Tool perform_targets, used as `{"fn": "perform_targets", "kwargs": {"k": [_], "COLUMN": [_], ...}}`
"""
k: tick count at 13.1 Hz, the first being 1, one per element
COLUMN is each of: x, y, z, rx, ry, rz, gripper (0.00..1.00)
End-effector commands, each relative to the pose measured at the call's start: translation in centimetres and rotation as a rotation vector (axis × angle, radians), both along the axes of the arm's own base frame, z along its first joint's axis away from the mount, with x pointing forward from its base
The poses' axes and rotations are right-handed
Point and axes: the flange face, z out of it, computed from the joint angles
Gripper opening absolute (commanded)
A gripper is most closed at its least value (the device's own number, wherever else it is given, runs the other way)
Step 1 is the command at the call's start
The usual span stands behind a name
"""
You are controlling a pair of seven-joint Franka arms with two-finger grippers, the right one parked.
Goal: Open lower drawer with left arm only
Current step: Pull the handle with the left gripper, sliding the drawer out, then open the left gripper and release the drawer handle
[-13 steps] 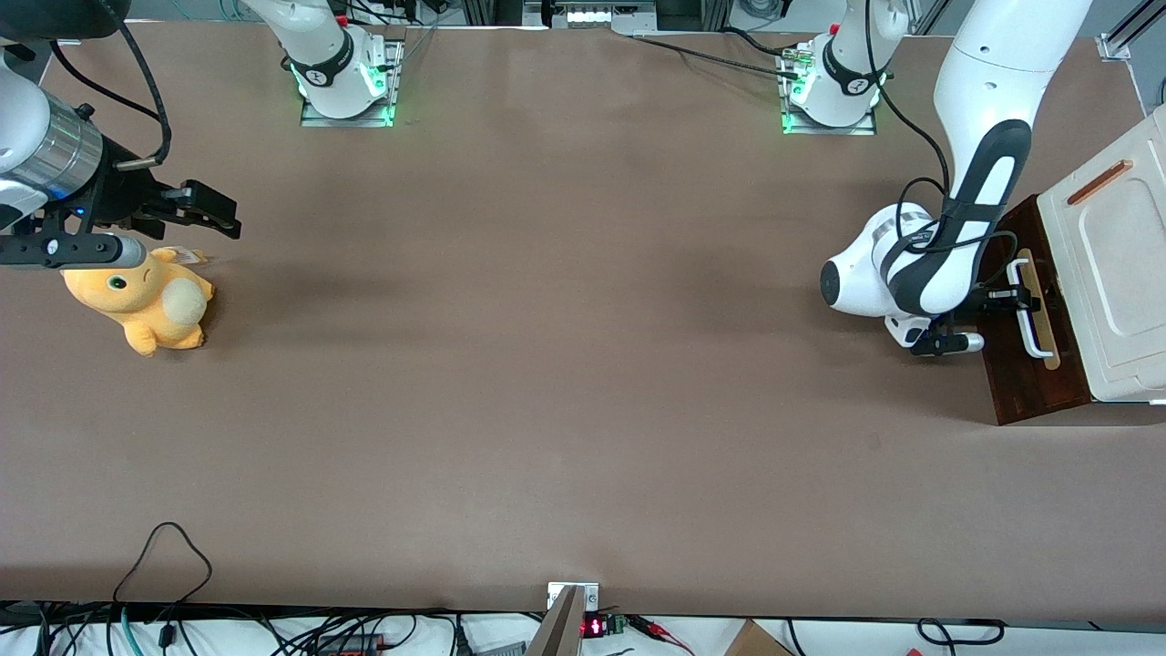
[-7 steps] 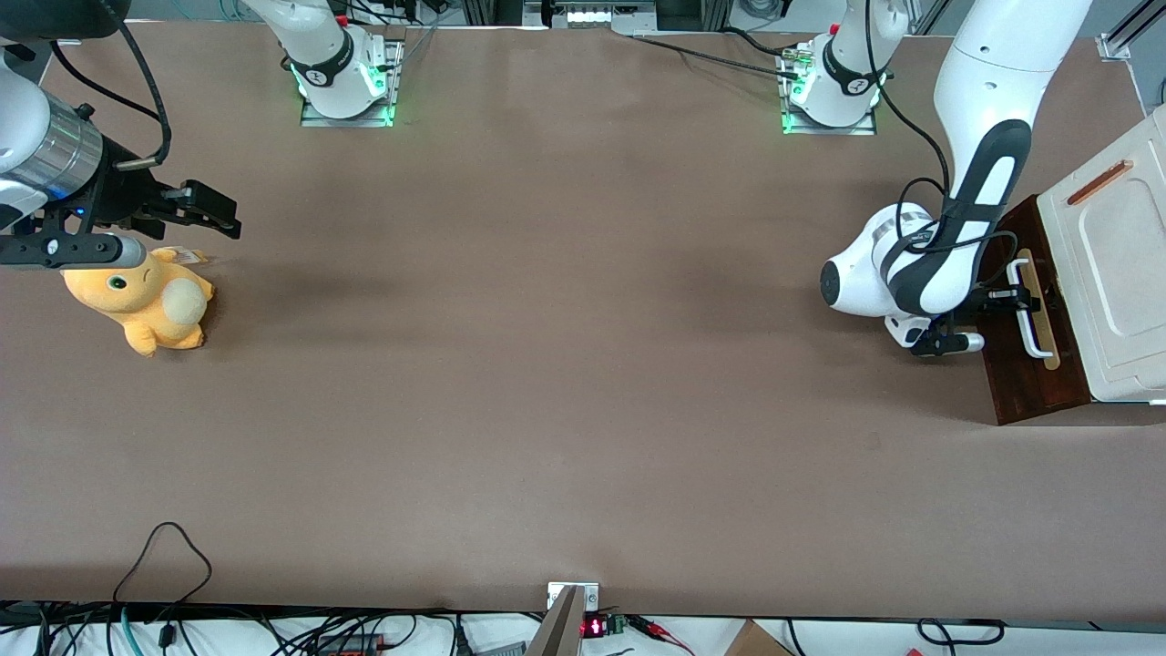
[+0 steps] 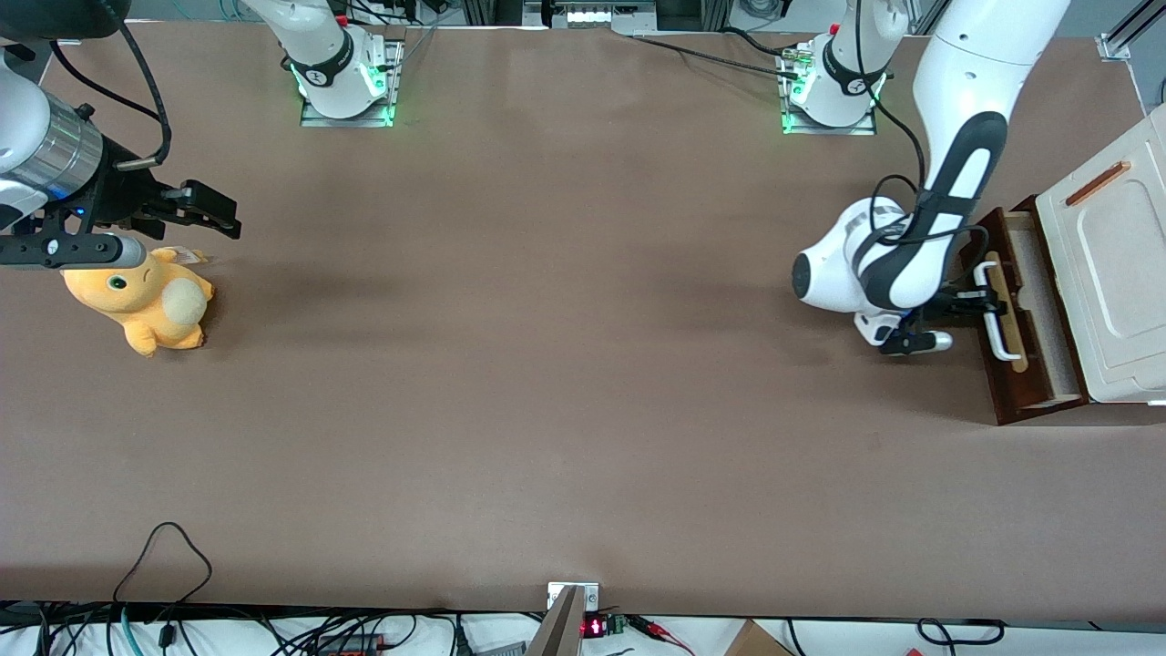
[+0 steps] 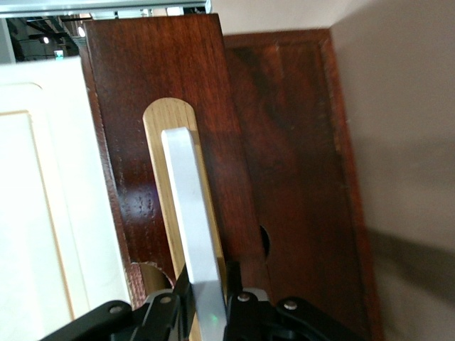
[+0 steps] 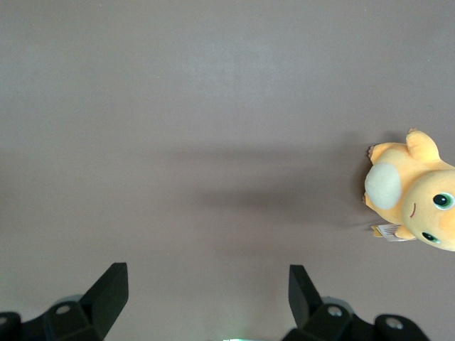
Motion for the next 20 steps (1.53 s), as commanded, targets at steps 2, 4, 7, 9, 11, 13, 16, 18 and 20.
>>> {"fn": "perform_targets", "kwargs": {"k": [2, 4, 7, 9, 11, 13, 16, 18, 20], "x": [0.6, -0.1, -0.7, -0.8, -0.8, -0.7, 0.1, 0.4, 1.2], "y": [-6.9, -8.5, -11.0, -11.0, -10.9, -10.9, -11.6, -12.1, -14.1], "z": [0.8, 0.6, 0.7, 0.7, 0.6, 1.1, 3.6, 6.6, 10.7], "rx": [-0.069, -0.110, -0.126, -0.125, -0.126, -0.128, -0.202, -0.250, -0.348], "ry": [0.012, 0.023, 0.027, 0.032, 0.032, 0.023, -0.016, -0.060, -0.095], "rz": [-0.109, -0.090, -0.129, -0.131, -0.128, -0.125, -0.045, -0.007, 0.042], "gripper": [0.00, 0.00, 0.00, 0.04, 0.71, 1.00, 1.00, 1.00, 1.00]}}
